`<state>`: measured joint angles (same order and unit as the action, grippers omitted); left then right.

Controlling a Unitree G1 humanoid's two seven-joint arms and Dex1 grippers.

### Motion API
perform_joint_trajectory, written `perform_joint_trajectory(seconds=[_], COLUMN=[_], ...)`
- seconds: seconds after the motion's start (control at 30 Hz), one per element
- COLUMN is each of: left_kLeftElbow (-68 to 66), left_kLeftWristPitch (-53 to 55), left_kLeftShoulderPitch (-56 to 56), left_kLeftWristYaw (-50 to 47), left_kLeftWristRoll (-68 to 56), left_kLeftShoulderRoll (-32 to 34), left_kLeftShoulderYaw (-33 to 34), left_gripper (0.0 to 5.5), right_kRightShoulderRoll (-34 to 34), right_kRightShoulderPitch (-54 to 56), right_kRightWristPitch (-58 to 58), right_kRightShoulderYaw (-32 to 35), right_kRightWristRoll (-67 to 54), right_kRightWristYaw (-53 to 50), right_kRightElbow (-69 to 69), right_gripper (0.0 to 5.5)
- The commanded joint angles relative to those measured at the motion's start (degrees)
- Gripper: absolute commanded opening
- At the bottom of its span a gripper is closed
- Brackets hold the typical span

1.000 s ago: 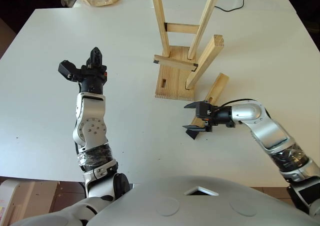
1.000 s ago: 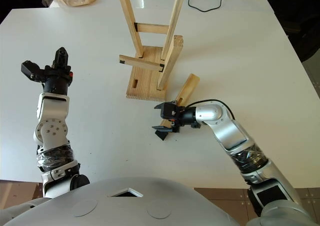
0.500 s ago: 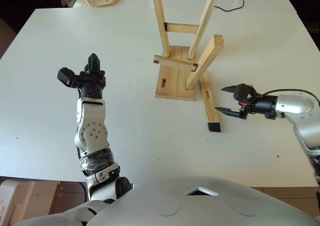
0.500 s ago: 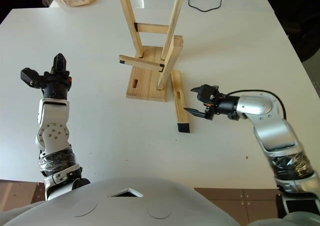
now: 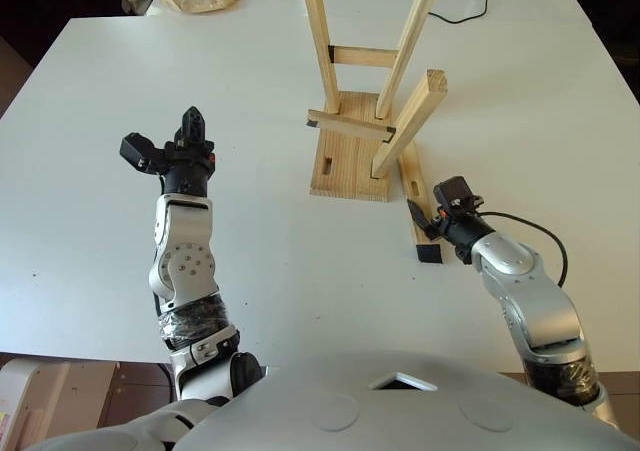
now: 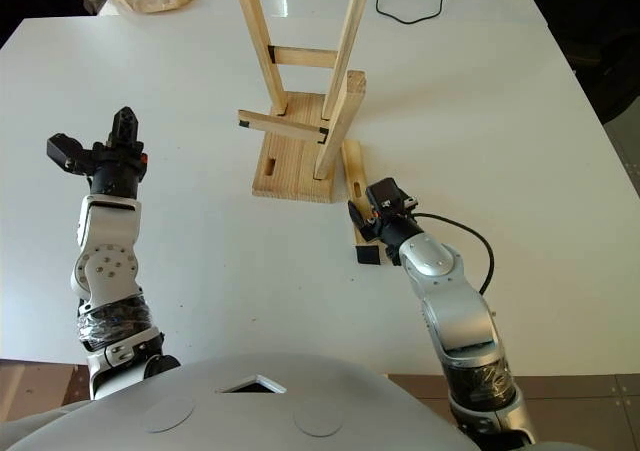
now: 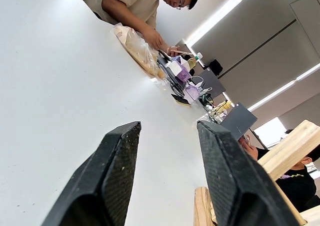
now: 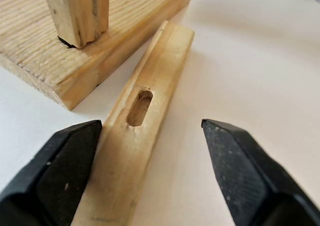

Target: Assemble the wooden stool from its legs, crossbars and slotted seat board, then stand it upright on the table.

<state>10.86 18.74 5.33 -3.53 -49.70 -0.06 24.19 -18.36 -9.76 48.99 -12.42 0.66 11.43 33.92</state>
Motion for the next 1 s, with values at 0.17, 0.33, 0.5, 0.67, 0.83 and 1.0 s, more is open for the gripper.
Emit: perform_joint_trajectory(seconds=[0.17, 0.33, 0.5, 0.67, 0.83, 1.0], left_kLeftElbow=[1.27, 1.45, 1.83, 1.25, 1.57, -0.18], left_kLeftWristPitch=[1.72, 1.0, 0.05, 0.23, 2.96, 8.24], left_kLeftShoulderPitch=[-0.68, -0.96, -1.64, -0.26, 4.1, 12.77], left_kLeftWristYaw=[-0.51, -0.74, -0.51, -1.07, -5.94, -17.49], left_kLeftWristRoll=[-0.24, 0.05, 0.56, 0.83, 2.03, 5.39], left_kLeftShoulderRoll=[1.04, 0.31, -0.84, -0.96, 1.57, 5.24], left_kLeftShoulderYaw=[0.26, 0.38, -0.16, -0.76, -0.7, 0.81], left_gripper=[2.09, 2.09, 2.09, 2.09, 2.09, 2.09], right_kRightShoulderRoll=[0.21, -2.07, -4.51, -2.61, 7.13, 14.59], right_kRightShoulderPitch=[-5.91, -8.65, -13.86, -16.73, -15.85, -7.01], right_kRightWristPitch=[5.36, 6.89, 1.43, -5.41, -14.89, -20.24], right_kRightShoulderYaw=[1.37, 4.31, 6.75, 9.02, 17.78, 27.33], right_kRightWristRoll=[-2.63, -4.1, -3.71, -4.15, -7.33, -9.25], right_kRightWristYaw=[1.06, 2.74, 3.42, 2.26, -4.94, -15.56], right_kRightElbow=[0.43, 1.36, -3.12, -6.8, -13.15, -23.52], right_gripper=[3.69, 3.69, 3.27, 2.65, 2.06, 2.06])
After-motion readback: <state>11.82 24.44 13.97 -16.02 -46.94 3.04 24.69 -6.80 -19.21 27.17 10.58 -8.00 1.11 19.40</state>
